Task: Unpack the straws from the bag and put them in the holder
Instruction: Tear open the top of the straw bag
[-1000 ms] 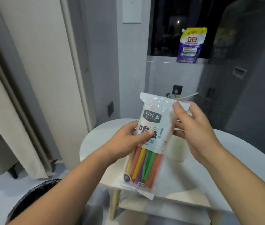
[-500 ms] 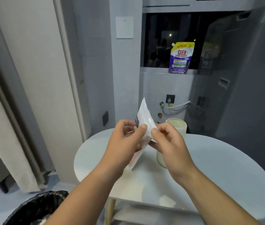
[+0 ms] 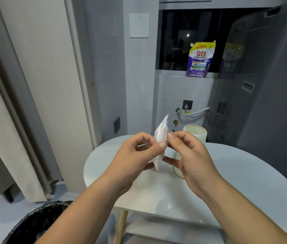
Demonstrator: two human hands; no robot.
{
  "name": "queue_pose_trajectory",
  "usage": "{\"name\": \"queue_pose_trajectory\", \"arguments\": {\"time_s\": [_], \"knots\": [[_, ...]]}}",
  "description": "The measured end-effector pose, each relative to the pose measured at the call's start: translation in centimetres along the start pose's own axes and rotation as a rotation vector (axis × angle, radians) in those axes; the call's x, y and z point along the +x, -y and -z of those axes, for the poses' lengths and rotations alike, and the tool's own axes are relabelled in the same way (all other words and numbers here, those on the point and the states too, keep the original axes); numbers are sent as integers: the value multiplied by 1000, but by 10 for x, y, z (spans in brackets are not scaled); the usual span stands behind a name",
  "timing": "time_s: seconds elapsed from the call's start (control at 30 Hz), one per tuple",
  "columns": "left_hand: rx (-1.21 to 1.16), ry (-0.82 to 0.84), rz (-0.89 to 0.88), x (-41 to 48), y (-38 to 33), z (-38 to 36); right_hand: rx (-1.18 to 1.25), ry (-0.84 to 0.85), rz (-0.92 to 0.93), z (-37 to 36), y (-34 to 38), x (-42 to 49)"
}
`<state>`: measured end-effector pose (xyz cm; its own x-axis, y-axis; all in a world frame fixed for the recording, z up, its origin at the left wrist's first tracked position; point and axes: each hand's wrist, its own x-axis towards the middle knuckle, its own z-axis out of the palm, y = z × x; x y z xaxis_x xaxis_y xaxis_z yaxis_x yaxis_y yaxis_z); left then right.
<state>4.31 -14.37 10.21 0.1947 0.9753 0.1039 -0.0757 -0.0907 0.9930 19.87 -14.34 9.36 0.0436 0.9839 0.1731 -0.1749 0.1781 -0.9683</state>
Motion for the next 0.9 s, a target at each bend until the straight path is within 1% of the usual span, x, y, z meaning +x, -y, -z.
{"name": "queue_pose_trajectory", "arguments": {"time_s": [0.23,0.7,0.9], "knots": [[78,55,-6,-2,9,3,4,-31,-63,0,2,-3],[89,15,-18,1,16,3,26,-4,-80,5,-7,-1],[127,-35,-29,0,19,-1,-72,23,-69,2,-13,0]]}}
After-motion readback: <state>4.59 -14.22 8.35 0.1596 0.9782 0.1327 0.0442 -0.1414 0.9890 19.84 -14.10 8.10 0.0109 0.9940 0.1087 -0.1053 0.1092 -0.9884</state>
